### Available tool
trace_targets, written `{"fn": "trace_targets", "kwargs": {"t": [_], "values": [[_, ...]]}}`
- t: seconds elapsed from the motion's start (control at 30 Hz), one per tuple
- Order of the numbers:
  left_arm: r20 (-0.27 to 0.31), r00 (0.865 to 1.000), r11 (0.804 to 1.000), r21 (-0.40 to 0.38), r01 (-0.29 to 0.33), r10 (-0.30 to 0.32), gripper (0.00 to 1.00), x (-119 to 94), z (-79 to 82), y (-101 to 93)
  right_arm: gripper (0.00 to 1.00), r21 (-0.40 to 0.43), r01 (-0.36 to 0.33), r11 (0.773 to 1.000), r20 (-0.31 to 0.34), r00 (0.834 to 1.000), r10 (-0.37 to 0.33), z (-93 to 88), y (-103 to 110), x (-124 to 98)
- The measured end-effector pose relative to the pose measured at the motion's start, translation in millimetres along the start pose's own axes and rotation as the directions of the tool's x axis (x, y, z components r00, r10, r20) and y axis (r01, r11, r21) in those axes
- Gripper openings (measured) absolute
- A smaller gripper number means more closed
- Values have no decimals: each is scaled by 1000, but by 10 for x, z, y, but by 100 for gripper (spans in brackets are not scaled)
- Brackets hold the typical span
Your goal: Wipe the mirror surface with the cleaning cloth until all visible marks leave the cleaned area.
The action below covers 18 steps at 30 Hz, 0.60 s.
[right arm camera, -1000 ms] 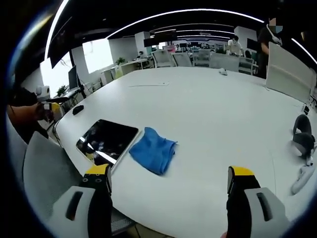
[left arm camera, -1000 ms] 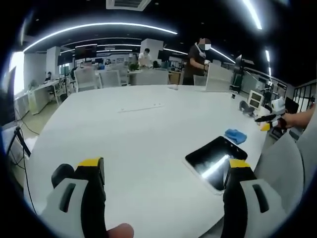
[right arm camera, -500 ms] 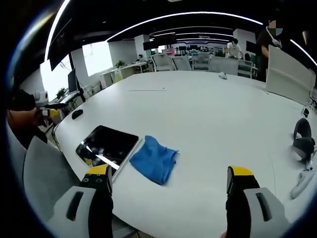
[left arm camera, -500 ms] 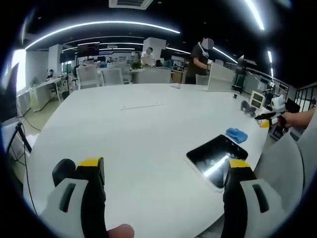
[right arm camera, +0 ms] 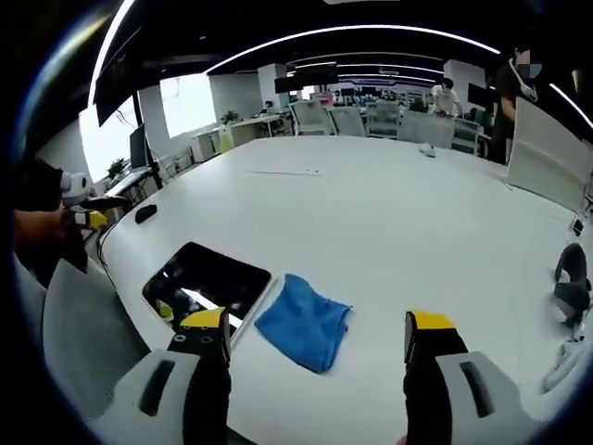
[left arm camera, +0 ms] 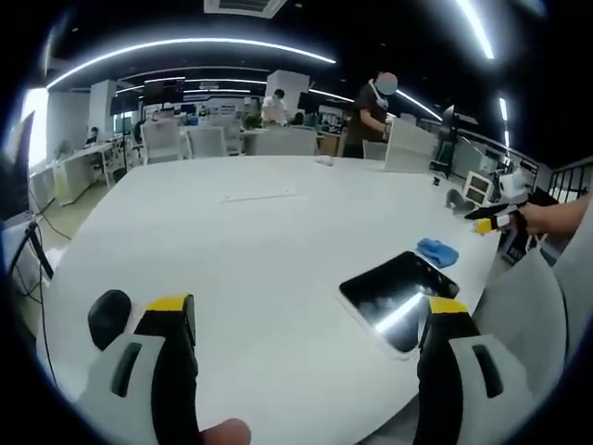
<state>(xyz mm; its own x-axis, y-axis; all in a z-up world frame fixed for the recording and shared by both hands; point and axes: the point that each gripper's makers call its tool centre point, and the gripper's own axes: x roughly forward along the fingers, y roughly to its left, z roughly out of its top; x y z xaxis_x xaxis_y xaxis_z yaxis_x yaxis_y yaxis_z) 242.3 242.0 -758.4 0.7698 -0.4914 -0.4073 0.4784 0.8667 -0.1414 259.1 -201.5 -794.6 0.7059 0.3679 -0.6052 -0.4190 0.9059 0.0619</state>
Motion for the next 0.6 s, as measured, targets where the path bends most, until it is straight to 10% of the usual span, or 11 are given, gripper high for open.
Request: {"fn": "trace_targets", "kwargs": {"t": [0.6], "values": [[-6, 1000, 1000, -2, 5, -5, 99, -95, -90, -44, 31, 17, 5, 1000, -128, 992, -3, -214, 165, 738]]}}
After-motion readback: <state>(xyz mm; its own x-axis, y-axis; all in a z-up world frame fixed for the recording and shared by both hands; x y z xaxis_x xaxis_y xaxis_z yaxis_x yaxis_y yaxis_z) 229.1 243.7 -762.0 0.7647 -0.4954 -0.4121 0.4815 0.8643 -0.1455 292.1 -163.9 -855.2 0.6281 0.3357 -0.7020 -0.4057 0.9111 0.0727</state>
